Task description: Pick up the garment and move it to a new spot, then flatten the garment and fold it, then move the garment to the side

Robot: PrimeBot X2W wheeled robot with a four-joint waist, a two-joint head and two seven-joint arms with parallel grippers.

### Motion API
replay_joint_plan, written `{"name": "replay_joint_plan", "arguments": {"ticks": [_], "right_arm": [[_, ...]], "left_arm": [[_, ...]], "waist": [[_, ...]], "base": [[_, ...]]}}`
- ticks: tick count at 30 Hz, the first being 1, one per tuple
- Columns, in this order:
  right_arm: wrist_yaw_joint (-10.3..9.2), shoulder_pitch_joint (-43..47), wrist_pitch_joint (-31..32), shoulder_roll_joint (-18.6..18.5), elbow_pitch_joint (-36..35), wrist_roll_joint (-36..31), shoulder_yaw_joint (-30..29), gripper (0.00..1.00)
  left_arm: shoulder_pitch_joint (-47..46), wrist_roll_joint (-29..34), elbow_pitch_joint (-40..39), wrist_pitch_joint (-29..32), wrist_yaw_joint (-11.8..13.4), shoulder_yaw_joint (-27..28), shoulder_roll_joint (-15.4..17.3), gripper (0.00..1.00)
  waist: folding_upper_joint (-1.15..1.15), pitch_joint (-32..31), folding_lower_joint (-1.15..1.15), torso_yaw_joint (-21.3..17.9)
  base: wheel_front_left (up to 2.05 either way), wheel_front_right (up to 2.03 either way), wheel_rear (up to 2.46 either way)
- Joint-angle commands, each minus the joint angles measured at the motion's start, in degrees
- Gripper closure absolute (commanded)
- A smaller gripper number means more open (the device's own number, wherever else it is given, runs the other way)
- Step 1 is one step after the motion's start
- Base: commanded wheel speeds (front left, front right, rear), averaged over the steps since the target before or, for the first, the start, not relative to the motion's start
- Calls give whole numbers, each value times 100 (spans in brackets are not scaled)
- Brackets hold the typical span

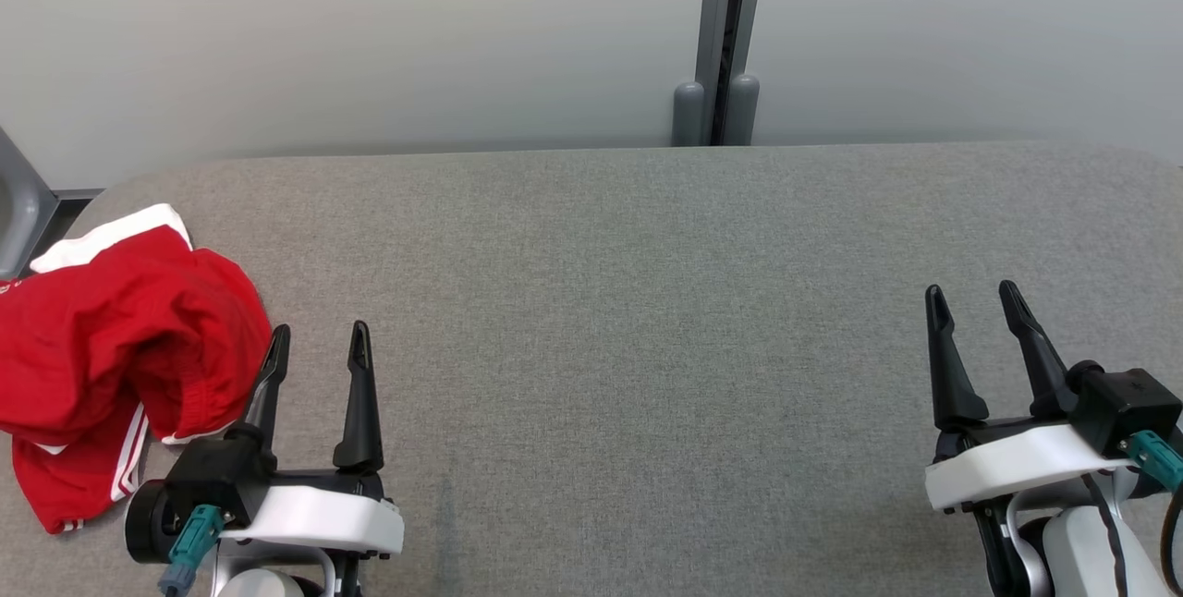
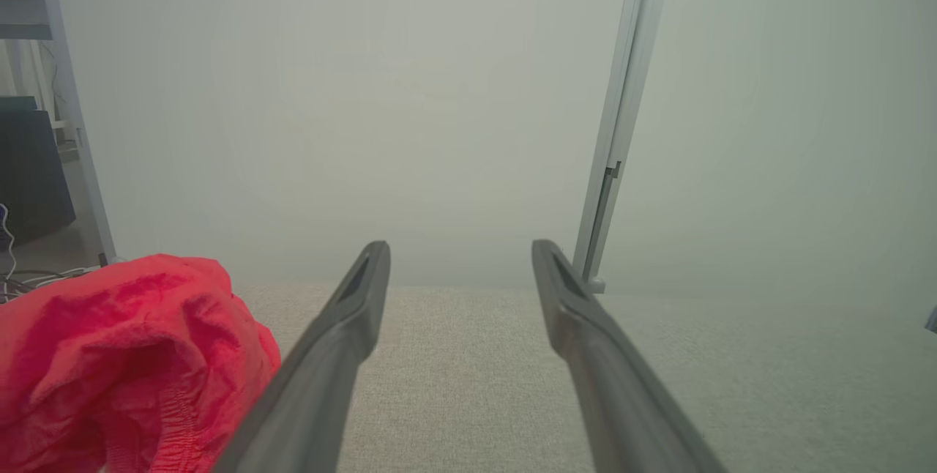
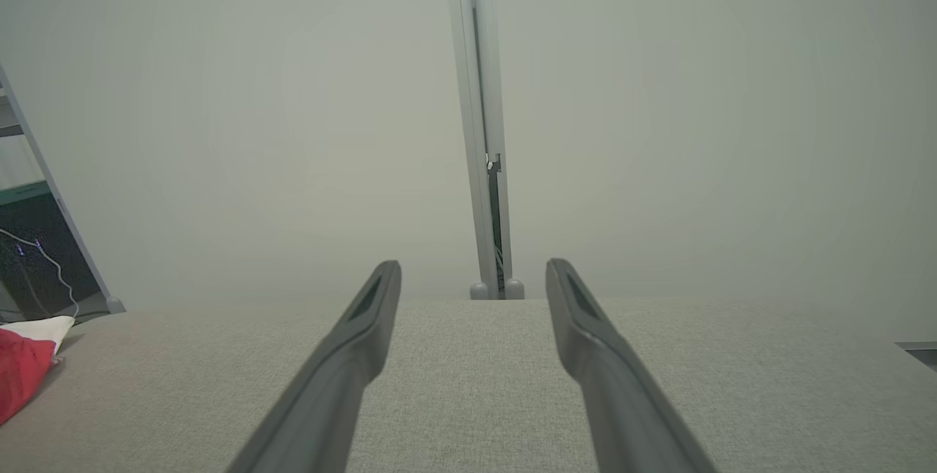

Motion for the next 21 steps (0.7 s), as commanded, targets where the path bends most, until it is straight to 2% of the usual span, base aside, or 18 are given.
{"name": "replay_joint_plan", "arguments": {"ticks": [1, 21], "right_arm": [[13, -27, -51, -16, -2, 13, -12, 0], [13, 6, -51, -15, -9, 186, 67, 0]], "left_arm": [[-10, 17, 20, -14, 43, 10, 27, 0], [-18, -29, 134, -14, 52, 13, 25, 0]], "waist": [[0, -3, 0, 0], [0, -16, 0, -9]], "base": [[0, 0, 0], [0, 0, 0]]}}
